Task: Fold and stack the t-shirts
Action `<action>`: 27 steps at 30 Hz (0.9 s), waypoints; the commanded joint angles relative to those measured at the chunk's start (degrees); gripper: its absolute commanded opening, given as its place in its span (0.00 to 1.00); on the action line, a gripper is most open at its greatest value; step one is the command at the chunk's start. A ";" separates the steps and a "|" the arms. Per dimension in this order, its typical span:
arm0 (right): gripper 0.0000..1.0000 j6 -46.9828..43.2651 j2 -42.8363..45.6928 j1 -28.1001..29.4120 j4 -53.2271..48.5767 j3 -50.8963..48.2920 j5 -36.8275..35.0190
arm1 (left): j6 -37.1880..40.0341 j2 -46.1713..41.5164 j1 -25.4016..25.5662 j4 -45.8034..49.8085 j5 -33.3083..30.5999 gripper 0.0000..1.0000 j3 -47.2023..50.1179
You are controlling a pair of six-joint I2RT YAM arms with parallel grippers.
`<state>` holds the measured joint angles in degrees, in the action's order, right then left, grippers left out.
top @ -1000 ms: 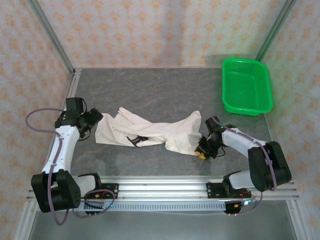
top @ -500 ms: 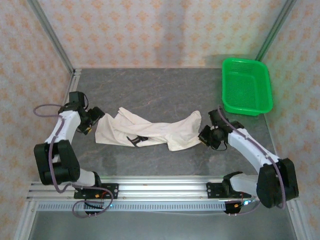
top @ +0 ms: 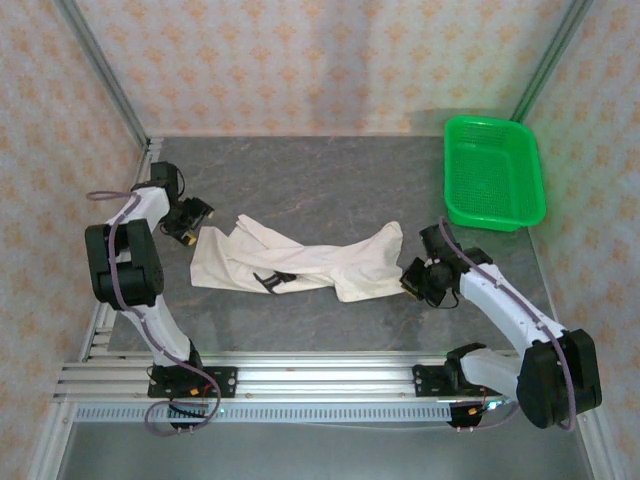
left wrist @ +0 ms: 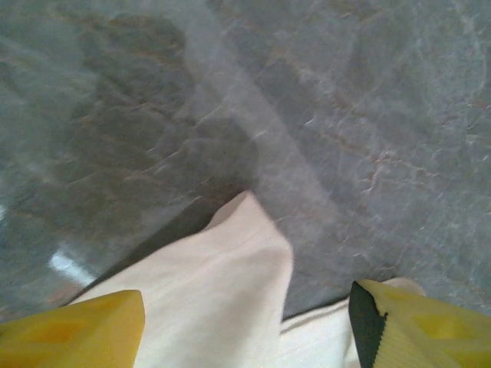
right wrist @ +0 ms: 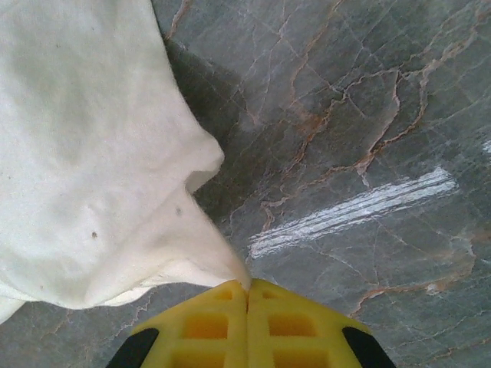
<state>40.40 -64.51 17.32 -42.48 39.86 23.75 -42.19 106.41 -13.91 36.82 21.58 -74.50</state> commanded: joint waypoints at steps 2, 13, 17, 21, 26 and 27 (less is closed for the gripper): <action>0.00 -0.77 0.97 -0.01 -1.46 -0.39 -1.39 | -4.50 2.65 1.33 2.36 -2.40 0.67 -3.86; 0.00 -1.33 0.20 -0.05 -1.25 -0.06 -1.53 | -5.57 7.98 3.22 6.13 -5.91 0.62 -7.14; 0.00 -2.03 -0.30 -0.08 -1.36 0.63 -1.51 | -6.14 9.35 3.35 5.89 -7.57 0.58 -7.64; 0.00 -2.54 -0.87 -0.01 -1.27 1.11 -1.42 | -6.22 11.44 3.45 6.50 -8.68 0.55 -8.80; 0.00 -2.76 -1.37 -0.01 -0.58 1.43 -1.32 | -5.58 13.87 3.45 7.08 -8.48 0.41 -9.76; 0.00 -2.76 -1.54 -0.03 -0.38 1.54 -1.24 | -5.28 14.31 3.40 7.36 -8.40 0.37 -9.89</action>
<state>38.68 -65.56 17.32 -42.46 39.88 23.77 -47.94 117.56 -10.85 42.19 15.46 -84.03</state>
